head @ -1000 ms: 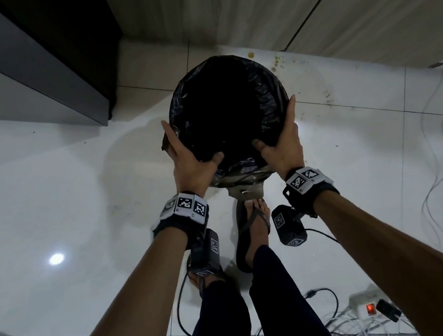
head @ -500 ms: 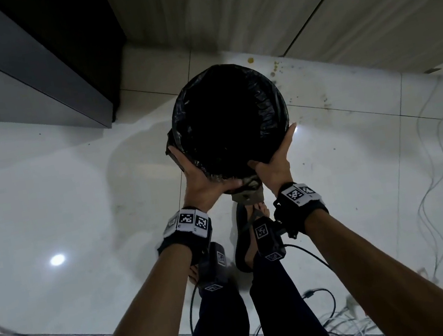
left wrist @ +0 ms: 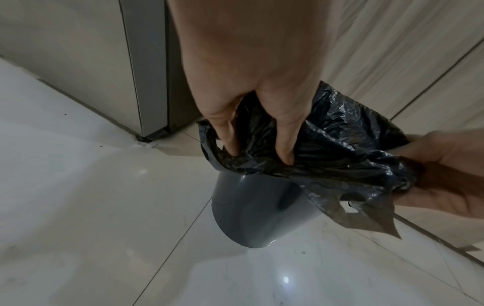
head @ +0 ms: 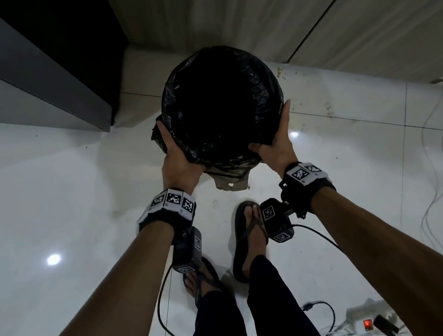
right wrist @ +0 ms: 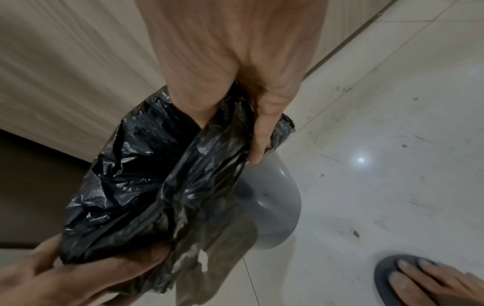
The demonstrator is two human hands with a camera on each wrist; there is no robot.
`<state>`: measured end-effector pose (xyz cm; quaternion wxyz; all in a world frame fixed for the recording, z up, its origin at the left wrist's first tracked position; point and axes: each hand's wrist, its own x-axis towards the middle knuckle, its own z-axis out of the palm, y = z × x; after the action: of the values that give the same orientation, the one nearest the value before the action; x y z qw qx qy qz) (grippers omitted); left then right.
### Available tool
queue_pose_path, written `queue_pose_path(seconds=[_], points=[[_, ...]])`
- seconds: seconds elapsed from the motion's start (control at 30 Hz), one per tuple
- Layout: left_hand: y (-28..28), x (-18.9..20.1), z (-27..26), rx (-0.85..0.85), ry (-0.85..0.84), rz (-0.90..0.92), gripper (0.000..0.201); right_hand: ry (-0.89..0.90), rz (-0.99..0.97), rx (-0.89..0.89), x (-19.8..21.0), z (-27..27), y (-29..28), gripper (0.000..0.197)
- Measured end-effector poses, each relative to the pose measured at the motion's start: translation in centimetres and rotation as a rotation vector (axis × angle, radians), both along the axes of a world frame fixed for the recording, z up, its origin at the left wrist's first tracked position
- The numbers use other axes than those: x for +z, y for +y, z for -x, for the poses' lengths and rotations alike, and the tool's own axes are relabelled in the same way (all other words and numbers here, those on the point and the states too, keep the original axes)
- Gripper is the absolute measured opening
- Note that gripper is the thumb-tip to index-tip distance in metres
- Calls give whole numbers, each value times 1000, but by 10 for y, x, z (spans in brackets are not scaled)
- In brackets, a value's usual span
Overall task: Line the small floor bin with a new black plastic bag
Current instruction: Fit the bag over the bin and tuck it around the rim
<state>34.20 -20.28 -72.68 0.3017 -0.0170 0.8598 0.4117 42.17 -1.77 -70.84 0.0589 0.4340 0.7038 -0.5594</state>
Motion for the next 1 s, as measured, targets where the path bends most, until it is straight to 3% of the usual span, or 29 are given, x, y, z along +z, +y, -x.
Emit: queue_pose_path(seconds=[0.17,0.3,0.47,0.6,1.0], points=[[5,2,46,-4,81,9,137,35,-70,163,1,49,12,115],[3,2,91,44,58,15,128,86,-61,248,0,93,17,126],[-2,5,141,98,81,17,123,20,-42,364,-2,151,19,144],[-14,7,171,141,80,23,124,-9,-81,507,-1,188,15,146],[-32,11,179,140,63,63,130,-31,-184,553,3,211,4,140]])
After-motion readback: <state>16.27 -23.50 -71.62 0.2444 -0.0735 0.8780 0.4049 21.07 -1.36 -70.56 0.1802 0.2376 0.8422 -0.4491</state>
